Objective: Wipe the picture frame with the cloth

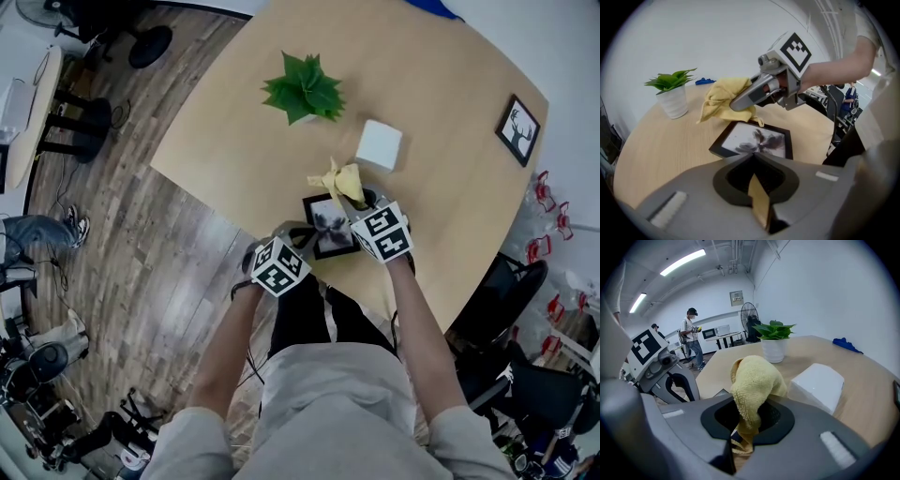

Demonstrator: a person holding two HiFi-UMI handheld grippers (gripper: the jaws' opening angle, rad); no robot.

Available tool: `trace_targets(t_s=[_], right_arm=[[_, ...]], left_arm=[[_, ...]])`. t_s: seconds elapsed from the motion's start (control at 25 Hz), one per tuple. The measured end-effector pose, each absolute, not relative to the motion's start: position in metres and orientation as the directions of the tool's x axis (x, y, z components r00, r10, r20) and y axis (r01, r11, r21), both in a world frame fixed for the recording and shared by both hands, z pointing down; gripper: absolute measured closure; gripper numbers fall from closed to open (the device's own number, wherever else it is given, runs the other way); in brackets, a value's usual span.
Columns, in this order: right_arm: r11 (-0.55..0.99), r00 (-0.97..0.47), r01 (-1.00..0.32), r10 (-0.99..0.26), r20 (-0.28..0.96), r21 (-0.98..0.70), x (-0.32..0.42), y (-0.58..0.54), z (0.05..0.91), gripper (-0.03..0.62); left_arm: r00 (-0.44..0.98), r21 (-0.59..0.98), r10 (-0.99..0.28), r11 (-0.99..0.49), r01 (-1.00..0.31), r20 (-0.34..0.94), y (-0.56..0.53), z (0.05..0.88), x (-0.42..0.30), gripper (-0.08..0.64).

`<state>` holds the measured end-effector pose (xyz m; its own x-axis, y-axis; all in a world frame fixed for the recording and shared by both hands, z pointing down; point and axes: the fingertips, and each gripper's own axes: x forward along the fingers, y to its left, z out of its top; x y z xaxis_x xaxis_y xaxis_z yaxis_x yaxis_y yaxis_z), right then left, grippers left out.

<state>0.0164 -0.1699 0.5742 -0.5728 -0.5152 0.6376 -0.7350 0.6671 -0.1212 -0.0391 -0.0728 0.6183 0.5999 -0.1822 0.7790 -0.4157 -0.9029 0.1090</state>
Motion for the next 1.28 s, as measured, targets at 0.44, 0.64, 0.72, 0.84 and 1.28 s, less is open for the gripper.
trace_targets(t_s=[0.44, 0.64, 0.72, 0.84, 1.28], right_arm=[[0.64, -0.514, -0.764, -0.53, 0.675, -0.079, 0.01, -0.163, 0.602, 0.54], [0.635, -0.514, -0.768, -0.539, 0.668, -0.079, 0.01, -0.16, 0.612, 0.54], [0.635, -0.512, -0.768, -0.536, 0.671, -0.078, 0.01, -0.159, 0.61, 0.54], [0.642, -0.511, -0.763, -0.526, 0.68, -0.076, 0.01, -0.157, 0.607, 0.54], [0.663, -0.521, -0.745, -0.514, 0.682, -0.07, 0.012, -0.152, 0.603, 0.54]], left_arm=[[0.595, 0.064, -0.195, -0.92, -0.386, 0.78, -0.072, 0.618, -0.04, 0.508], [0.592, 0.068, -0.206, -0.911, -0.407, 0.78, -0.072, 0.619, -0.04, 0.508], [0.592, 0.075, -0.209, -0.905, -0.419, 0.778, -0.072, 0.619, -0.04, 0.508], [0.589, 0.079, -0.211, -0.901, -0.427, 0.78, -0.073, 0.618, -0.04, 0.508], [0.568, 0.073, -0.214, -0.895, -0.439, 0.795, -0.074, 0.62, -0.039, 0.508]])
